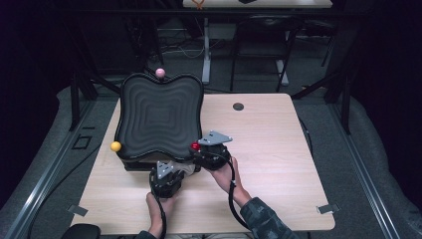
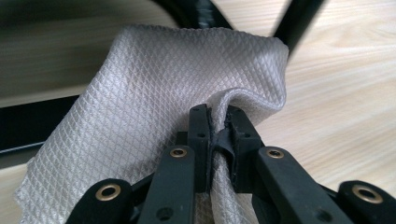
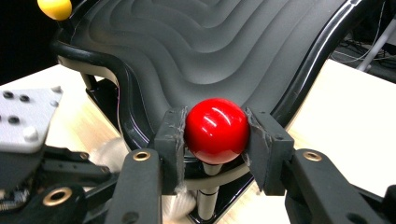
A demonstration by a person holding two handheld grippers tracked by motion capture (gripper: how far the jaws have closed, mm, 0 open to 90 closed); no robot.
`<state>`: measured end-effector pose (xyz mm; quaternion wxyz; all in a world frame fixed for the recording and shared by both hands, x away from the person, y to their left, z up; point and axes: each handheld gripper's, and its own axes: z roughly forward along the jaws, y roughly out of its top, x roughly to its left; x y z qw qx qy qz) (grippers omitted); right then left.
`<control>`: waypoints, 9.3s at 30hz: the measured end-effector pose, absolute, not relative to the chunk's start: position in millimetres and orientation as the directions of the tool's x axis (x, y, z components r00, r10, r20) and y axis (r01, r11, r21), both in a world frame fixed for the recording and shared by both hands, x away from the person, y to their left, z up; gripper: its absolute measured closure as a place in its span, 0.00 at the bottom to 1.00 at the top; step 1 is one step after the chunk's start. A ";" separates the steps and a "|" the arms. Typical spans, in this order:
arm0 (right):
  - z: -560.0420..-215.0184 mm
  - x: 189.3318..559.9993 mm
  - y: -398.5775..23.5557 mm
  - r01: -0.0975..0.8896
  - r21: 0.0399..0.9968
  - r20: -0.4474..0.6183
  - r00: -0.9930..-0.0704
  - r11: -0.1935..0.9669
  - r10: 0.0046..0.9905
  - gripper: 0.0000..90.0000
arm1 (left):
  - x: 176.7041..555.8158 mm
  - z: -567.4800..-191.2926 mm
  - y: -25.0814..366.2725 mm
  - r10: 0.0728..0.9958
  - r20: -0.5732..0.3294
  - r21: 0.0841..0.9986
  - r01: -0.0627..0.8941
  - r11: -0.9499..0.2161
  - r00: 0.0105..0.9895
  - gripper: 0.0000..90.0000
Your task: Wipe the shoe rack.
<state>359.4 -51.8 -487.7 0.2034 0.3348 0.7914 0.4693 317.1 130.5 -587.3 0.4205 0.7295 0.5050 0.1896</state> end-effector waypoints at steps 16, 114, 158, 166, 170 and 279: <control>-488.5 359.4 -51.2 0.335 0.876 -0.019 -0.693 0.346 0.721 0.66 | 306.2 -582.5 143.6 0.883 -0.191 0.822 0.562 -0.094 0.428 0.91; -490.5 357.3 -47.1 0.314 0.867 -0.072 -0.690 0.387 0.721 0.66 | 301.8 -567.5 277.8 0.996 0.001 0.890 0.455 0.038 -0.085 0.94; -489.7 357.9 -47.0 0.312 0.862 -0.074 -0.701 0.399 0.709 0.66 | 318.7 -523.2 214.3 0.941 -0.168 0.900 0.434 0.026 0.293 0.94; -489.5 358.8 -48.0 0.315 0.863 -0.063 -0.708 0.394 0.704 0.66 | 314.9 -524.0 186.9 0.915 -0.160 0.901 0.433 -0.018 0.371 0.94; -489.4 359.7 -49.0 0.316 0.864 -0.054 -0.715 0.391 0.697 0.66 | 306.9 -526.2 174.5 0.907 -0.155 0.904 0.426 -0.029 0.391 0.94; -475.7 368.7 -72.8 0.391 0.844 -0.022 -0.658 0.366 0.753 0.66 | 310.2 -523.6 267.0 0.990 -0.091 0.877 0.480 0.030 0.104 0.93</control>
